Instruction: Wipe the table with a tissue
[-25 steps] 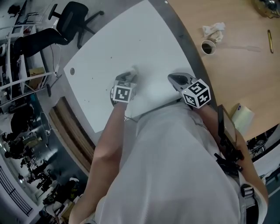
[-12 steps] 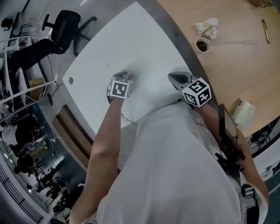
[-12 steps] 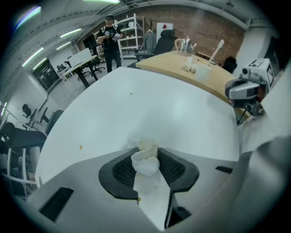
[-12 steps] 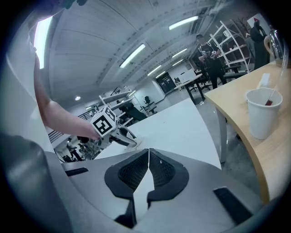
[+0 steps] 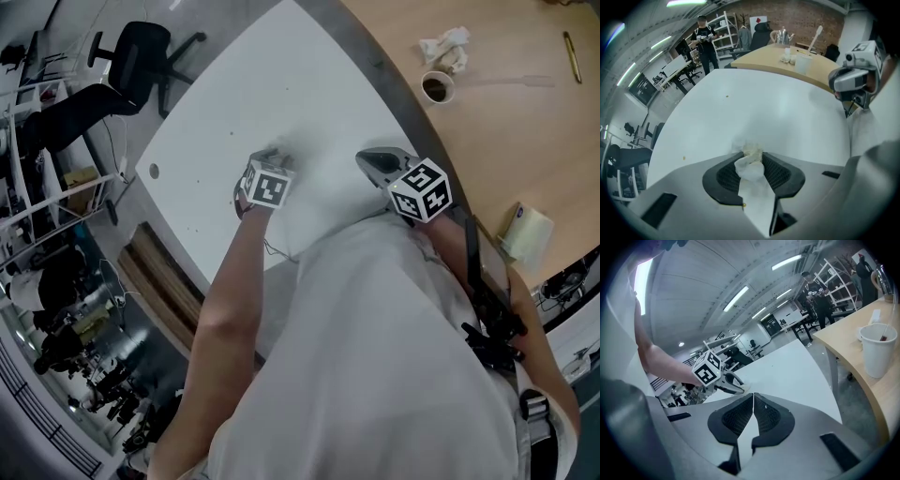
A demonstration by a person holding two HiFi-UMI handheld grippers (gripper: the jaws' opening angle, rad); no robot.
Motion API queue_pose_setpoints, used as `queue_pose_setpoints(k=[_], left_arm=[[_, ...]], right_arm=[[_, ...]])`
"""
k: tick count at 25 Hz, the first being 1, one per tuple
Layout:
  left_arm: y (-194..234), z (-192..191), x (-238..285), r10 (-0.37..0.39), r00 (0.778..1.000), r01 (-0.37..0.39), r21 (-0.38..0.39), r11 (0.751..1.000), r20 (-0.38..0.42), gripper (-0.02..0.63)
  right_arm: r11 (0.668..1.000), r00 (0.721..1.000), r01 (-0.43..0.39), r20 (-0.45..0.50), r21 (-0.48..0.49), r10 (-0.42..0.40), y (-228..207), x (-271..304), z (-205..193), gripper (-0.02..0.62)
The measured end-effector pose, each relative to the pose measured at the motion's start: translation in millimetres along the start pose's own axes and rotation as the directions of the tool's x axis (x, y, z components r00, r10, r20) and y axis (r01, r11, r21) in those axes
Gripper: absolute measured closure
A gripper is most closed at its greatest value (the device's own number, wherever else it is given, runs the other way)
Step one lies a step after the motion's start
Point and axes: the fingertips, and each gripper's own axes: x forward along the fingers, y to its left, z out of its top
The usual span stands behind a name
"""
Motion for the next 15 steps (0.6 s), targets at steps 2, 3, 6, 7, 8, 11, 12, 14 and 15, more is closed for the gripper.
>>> queue_pose_setpoints(k=[2, 3, 6, 7, 8, 11, 12, 14, 15], left_arm=[[-4.8, -1.1, 0.8, 0.007, 1.000, -0.007, 0.024, 1.000, 0.001, 0.482], [-7.7, -0.9, 0.7, 0.013, 1.000, -0.013, 0.037, 0.999, 0.001, 0.482], [-16.7, 0.3, -0.6, 0.031, 1.000, -0.031, 0.064, 0.997, 0.002, 0.483], [-20.3, 0.0, -1.3, 0.033, 0.999, -0.033, 0.066, 0.997, 0.001, 0.483], [-23.8, -1.0, -1.5, 0.034, 0.999, -0.034, 0.066, 0.997, 0.002, 0.483], [-35.3, -2.2, -4.6, 0.034, 0.999, -0.035, 0.067, 0.997, 0.012, 0.483], [-39.8, -2.3, -6.0, 0.033, 0.999, -0.034, 0.066, 0.997, 0.016, 0.483], [-50.2, -3.2, -8.1, 0.034, 0.999, -0.036, 0.061, 0.997, 0.024, 0.483], [-56.0, -3.9, -9.1, 0.035, 0.999, -0.037, 0.057, 0.998, 0.029, 0.483]], right_arm=[[1.000, 1.000, -0.008, -0.002, -0.001, 0.008, 2.4, 1.2, -2.3, 0.577], [1.000, 1.000, -0.011, -0.003, -0.002, 0.011, 2.7, 1.3, -3.2, 0.577], [1.000, 1.000, -0.011, -0.001, -0.001, 0.011, 1.0, 0.1, -4.8, 0.577], [1.000, 1.000, -0.010, 0.000, 0.000, 0.010, 0.3, -0.7, -5.3, 0.577], [1.000, 1.000, -0.009, 0.000, 0.000, 0.009, -0.2, -1.4, -5.8, 0.577], [1.000, 1.000, -0.009, -0.001, -0.002, 0.009, 0.3, -2.6, -6.6, 0.577], [1.000, 1.000, -0.011, -0.003, -0.005, 0.011, 0.9, -2.8, -6.8, 0.577], [1.000, 1.000, -0.016, -0.007, -0.010, 0.016, 2.3, -3.1, -7.4, 0.577], [1.000, 1.000, -0.019, -0.010, -0.012, 0.019, 3.0, -3.0, -7.9, 0.577]])
